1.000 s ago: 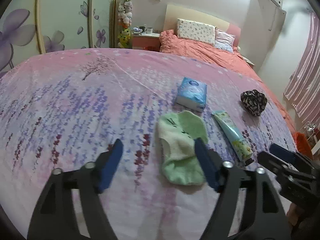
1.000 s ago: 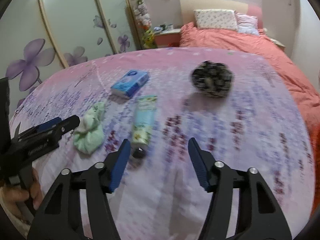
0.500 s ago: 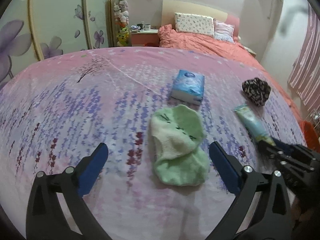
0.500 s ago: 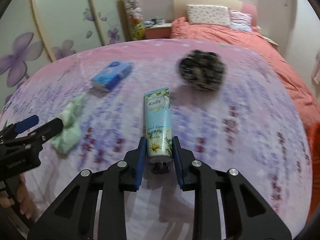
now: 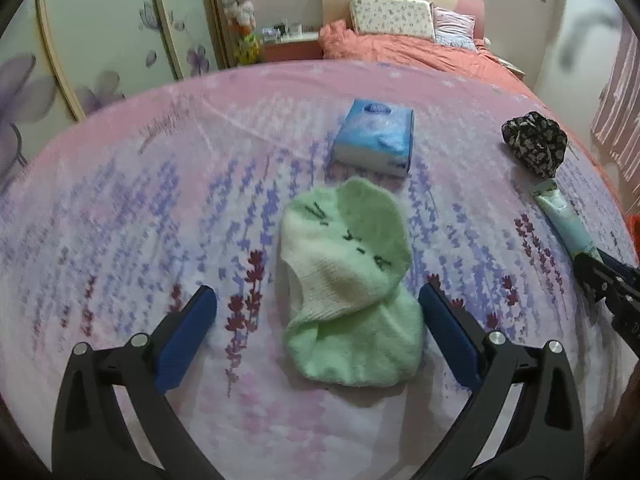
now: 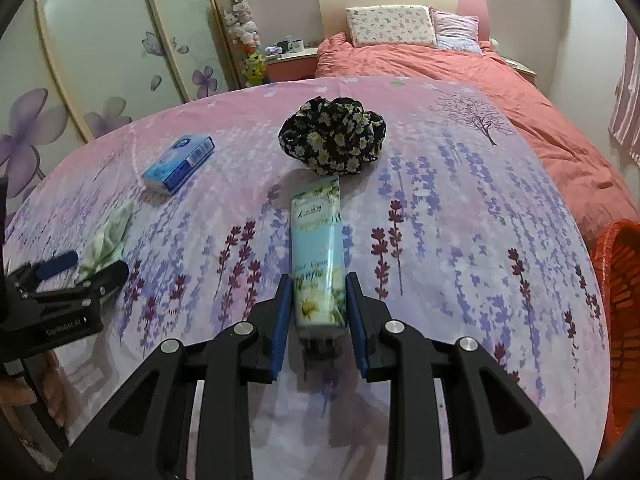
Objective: Collect trash
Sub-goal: 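Close the left tool on the green sock while the right tool grasps the cream tube, then carry the sock and cream tube in both tools over the orange basket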
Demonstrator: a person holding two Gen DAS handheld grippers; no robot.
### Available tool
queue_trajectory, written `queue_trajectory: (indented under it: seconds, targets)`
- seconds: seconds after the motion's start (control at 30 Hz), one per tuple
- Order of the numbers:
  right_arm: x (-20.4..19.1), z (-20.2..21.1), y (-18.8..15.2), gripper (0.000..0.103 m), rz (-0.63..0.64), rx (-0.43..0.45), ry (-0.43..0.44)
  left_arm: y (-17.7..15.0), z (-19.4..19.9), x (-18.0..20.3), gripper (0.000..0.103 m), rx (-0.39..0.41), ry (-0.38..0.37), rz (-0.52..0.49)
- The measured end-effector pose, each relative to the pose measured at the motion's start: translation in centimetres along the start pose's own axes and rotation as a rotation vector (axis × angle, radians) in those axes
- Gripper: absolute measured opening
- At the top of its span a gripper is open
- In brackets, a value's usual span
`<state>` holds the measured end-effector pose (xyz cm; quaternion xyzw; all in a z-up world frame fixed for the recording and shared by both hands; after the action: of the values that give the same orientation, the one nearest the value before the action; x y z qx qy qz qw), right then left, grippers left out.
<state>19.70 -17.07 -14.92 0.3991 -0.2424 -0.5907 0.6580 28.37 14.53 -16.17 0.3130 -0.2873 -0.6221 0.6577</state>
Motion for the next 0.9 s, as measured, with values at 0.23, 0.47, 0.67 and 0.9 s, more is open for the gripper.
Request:
queue_trajectory:
  seconds: [0.23,0.47,0.67,0.9]
  targets:
    - [-0.3,-0.4,0.3,0.028,0.012,0.0,-0.009,0.0,0.1,-0.3,0.09,0.012,0.0,0.006]
    - [-0.5,-1.1,0.6,0.028,0.026,-0.002,-0.012,0.5,0.7,-0.2,0.074,0.033,-0.006,0.015]
    - [-0.7,-1.3,0.6,0.029,0.038,-0.003,-0.018,0.7,0.6,-0.2,0.066,0.036,-0.004,0.018]
    - [-0.4,-0.4,0.0,0.027,0.038,0.002,0.008,1.5,1.2,0.2,0.02,0.058,-0.059,0.04]
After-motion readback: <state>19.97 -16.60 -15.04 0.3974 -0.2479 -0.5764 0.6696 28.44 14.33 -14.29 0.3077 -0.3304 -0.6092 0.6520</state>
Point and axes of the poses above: each gripper's, at about its wrist camera, not at the fingertips, and z roughly against the way its jaws point, x to its right, y to its top, the point moved 6 cm from there along -z, roughly the way its jaws point, and after that the axes turned 15 degrees about x, right-handed, at the moved point
